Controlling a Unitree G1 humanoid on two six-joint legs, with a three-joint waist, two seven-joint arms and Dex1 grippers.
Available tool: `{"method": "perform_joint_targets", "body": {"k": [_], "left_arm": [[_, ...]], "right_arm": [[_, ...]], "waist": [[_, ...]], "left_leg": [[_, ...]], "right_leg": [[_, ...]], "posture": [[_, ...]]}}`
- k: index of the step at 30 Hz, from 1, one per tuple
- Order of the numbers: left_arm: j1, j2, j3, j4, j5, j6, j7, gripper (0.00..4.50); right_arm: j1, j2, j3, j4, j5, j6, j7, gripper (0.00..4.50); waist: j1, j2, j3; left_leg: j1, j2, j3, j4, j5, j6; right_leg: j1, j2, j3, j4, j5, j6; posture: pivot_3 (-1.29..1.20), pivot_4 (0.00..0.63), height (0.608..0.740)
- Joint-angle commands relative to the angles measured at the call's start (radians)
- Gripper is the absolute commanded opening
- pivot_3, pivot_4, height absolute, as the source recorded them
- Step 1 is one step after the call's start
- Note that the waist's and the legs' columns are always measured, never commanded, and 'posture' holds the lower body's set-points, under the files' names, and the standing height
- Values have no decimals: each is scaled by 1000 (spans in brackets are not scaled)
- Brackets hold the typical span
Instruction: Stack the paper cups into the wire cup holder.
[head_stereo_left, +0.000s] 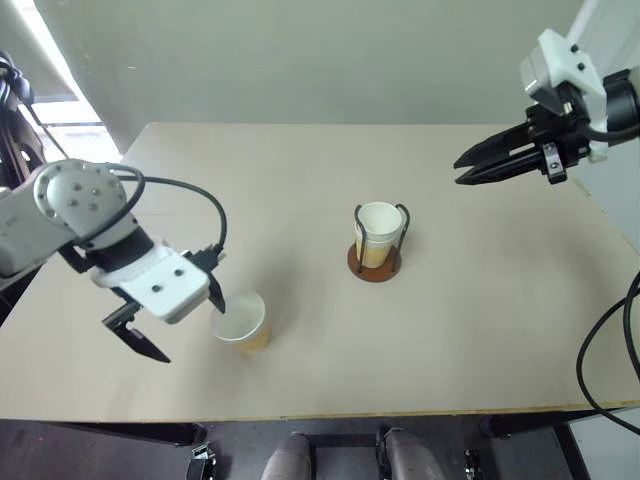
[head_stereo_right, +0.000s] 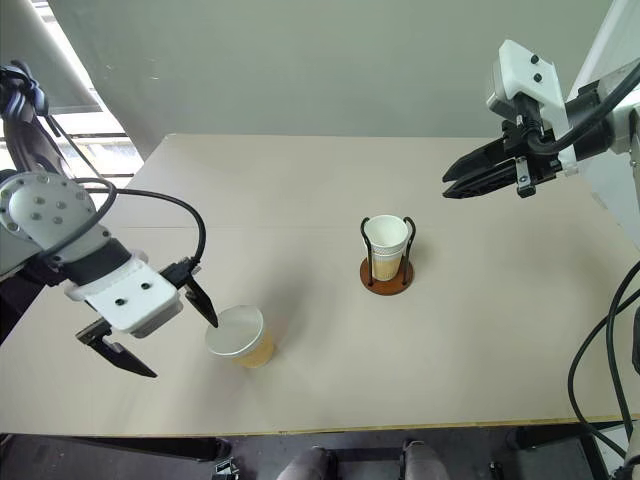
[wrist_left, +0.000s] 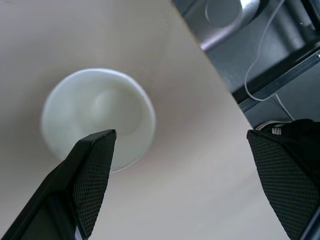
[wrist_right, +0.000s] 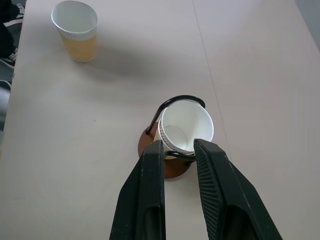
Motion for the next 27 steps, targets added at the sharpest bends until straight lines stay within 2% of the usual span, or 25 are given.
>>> {"method": "perform_joint_targets", "body": {"k": [1,5,11,27], "left_arm": [[36,15,45,1,41,-58,-33,4500],[91,-4,84,46,92,-128,-33,4500],[200,-107,220,155,148,-206,-33,4500],[329,-168,342,201,220,-298,-33,4500]], "right_arm": [[-39,-12,-18,-13,11,-7,4,877],[-38,-11,-19,-16,17,-6,4,877],[-26,-15,-19,-28,24,-12,4,877],[-17,-8,-26,-39,22,-12,4,877]], "waist": [[0,0,0],[1,0,0],[3,0,0],[2,0,0]], "left_leg": [[0,0,0,0,0,0],[1,0,-2,1,1,-1],[1,-1,-4,2,3,-2],[1,-1,-5,0,2,-3]], "right_leg": [[0,0,0,1,0,0],[1,0,0,3,0,0],[1,0,0,8,-1,-2],[-1,0,-1,10,-3,-3]], "posture": [[0,150,740],[0,150,740],[0,150,740],[0,150,740]]}}
